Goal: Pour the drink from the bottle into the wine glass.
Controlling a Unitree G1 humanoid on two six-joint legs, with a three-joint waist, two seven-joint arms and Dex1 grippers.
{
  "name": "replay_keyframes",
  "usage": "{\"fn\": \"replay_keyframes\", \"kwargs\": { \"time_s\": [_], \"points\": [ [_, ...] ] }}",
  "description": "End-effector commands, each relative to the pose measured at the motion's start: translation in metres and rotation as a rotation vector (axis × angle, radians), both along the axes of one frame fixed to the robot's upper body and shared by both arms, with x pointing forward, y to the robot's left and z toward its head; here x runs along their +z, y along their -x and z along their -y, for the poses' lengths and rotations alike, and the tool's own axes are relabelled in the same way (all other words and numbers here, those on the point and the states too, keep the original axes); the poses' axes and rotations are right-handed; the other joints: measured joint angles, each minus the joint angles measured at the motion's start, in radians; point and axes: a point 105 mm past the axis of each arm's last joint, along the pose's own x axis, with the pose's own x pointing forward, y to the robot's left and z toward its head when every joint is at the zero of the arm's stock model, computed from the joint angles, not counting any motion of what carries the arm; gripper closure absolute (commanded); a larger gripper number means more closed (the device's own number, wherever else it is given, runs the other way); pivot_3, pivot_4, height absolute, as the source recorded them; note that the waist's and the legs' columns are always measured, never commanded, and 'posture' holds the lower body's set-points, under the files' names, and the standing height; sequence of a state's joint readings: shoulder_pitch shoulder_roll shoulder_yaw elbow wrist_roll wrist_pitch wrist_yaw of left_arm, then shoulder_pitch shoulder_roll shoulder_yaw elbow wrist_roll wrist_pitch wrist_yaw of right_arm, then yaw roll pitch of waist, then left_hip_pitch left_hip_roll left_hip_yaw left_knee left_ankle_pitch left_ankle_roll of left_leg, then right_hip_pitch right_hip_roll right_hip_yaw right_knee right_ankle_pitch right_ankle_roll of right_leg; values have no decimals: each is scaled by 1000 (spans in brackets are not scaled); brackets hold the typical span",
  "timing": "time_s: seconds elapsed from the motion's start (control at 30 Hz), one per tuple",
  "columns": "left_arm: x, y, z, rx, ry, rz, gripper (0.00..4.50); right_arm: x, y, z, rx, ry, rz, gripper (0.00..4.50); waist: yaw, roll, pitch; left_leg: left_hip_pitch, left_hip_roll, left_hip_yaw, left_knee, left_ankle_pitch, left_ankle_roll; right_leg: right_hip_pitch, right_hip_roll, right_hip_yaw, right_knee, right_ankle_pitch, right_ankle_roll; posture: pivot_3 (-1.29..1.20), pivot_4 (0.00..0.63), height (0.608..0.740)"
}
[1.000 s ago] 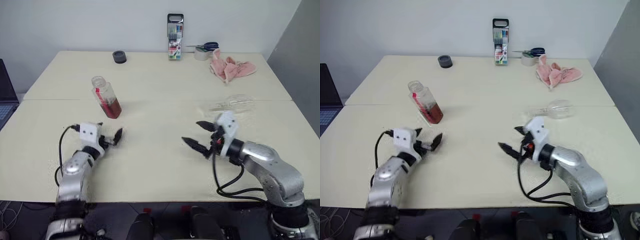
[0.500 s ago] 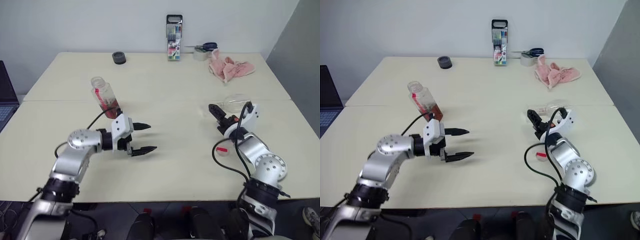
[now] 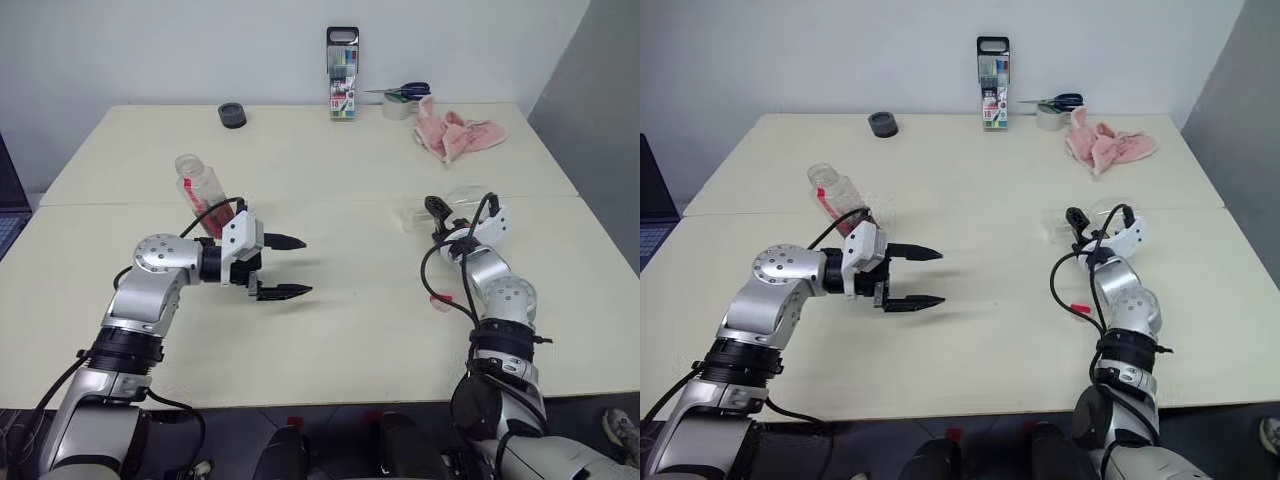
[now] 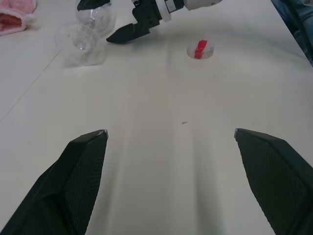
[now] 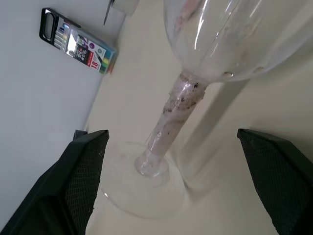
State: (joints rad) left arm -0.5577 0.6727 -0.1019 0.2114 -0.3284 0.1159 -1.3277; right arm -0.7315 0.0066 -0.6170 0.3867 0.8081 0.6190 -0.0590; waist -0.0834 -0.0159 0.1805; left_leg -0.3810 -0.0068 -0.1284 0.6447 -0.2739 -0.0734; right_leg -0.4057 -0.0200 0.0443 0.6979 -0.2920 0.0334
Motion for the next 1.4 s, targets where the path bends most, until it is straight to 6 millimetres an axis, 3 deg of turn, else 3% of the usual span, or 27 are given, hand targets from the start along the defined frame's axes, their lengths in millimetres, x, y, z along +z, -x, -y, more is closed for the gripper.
{"fn": "replay_keyframes", "kwargs": {
  "time_s": [0.03,0.27,0.3,0.37,0.67,0.73,0.93,1.07,1.4],
  "points": [
    [8,-3,0,-14,-4,41,73,13,-13,0,-6,-20,55,0,-4,0,0,0,0,0,0,0,0,0,0,0,0,0,0,0,150,740],
    [6,-7,1,-26,-19,50,73,9,-31,6,-51,-76,46,0,-6,0,0,0,0,0,0,0,0,0,0,0,0,0,0,0,150,740],
    [7,-7,2,-27,-19,51,27,8,-33,6,-54,-81,43,179,-6,0,0,0,0,1,0,0,0,0,0,0,0,0,0,0,150,740],
    [7,-8,3,-32,-24,57,0,5,-35,5,-53,-93,33,604,-6,0,0,0,0,0,0,0,0,0,0,0,0,0,0,0,150,740],
    [6,-5,6,-26,-21,54,0,5,-35,-5,7,-120,43,3730,-6,0,0,0,0,1,1,0,0,0,0,1,0,0,0,0,150,740],
    [8,-5,7,-12,-9,54,0,4,-32,-8,34,-72,59,4226,-6,0,0,1,0,0,1,0,0,0,0,1,1,0,0,0,150,740],
    [11,-9,1,84,31,44,0,4,-5,-45,211,484,233,4268,-6,0,0,0,0,-1,0,0,0,0,0,0,0,0,0,0,150,740],
    [10,-16,-9,205,48,53,0,-12,20,-70,314,793,357,4268,-4,0,-1,0,0,-2,0,0,0,0,0,-1,0,0,0,0,150,740],
    [1,-15,-32,387,75,25,0,-49,46,-95,444,1100,464,4268,-3,-2,-3,2,1,-2,0,0,0,1,0,-1,0,0,0,0,150,740]
  ]
}}
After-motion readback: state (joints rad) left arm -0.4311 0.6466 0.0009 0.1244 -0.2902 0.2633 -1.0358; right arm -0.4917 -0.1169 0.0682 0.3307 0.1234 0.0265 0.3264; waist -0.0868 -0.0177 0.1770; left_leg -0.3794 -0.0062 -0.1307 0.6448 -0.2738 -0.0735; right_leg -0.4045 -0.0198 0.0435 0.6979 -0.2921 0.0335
